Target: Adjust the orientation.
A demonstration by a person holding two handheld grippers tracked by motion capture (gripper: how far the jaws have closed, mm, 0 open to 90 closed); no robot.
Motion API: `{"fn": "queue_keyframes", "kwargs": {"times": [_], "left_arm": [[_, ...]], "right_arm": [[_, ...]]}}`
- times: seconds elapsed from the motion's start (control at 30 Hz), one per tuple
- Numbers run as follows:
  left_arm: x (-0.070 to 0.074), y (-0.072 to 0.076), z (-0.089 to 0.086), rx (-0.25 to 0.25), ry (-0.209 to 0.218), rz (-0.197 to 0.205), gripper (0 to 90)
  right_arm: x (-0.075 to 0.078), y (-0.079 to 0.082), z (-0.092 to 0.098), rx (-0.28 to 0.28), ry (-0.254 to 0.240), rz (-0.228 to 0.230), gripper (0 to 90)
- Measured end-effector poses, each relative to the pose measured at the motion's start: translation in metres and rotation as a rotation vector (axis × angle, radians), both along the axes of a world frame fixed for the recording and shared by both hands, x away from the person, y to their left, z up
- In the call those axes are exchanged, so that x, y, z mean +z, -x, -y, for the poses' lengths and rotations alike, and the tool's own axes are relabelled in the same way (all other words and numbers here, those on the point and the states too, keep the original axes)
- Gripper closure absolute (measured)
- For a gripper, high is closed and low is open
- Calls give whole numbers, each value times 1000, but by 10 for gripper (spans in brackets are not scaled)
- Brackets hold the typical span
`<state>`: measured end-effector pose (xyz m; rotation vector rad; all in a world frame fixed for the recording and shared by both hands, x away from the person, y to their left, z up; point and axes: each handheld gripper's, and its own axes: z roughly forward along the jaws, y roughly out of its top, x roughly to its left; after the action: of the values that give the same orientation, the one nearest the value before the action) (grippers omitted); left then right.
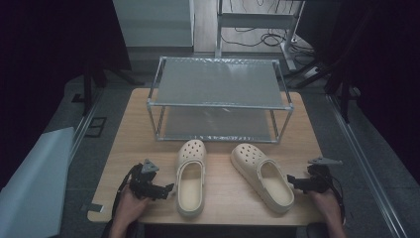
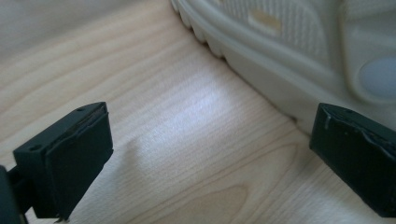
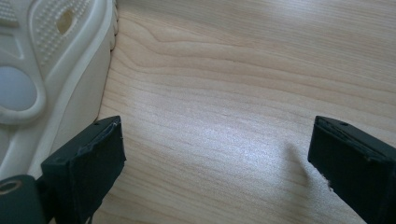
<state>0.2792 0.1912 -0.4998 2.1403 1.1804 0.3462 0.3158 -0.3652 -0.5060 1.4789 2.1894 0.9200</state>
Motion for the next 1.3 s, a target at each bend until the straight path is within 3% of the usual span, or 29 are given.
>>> {"fn": "queue_keyframes", "kwargs": {"times": [0.33,0.53,0.63,0.93,1.1,1.3], "left_arm": [[23,11,2,18,65,12,11],[31,23,13,16,74,23,26],[36,26,21,14,58,29,36],[35,12,47,44,27,-15,144],[29,-2,59,51,-20,-46,180],[24,-16,62,76,-10,-93,302]], "right_arm": [[0,0,2,-11,-4,2,41],[0,0,2,-16,-1,0,45],[0,0,2,-16,2,-2,47],[0,0,2,-17,2,-1,54],[0,0,2,-15,4,-1,57],[0,0,2,-16,4,0,62]]}}
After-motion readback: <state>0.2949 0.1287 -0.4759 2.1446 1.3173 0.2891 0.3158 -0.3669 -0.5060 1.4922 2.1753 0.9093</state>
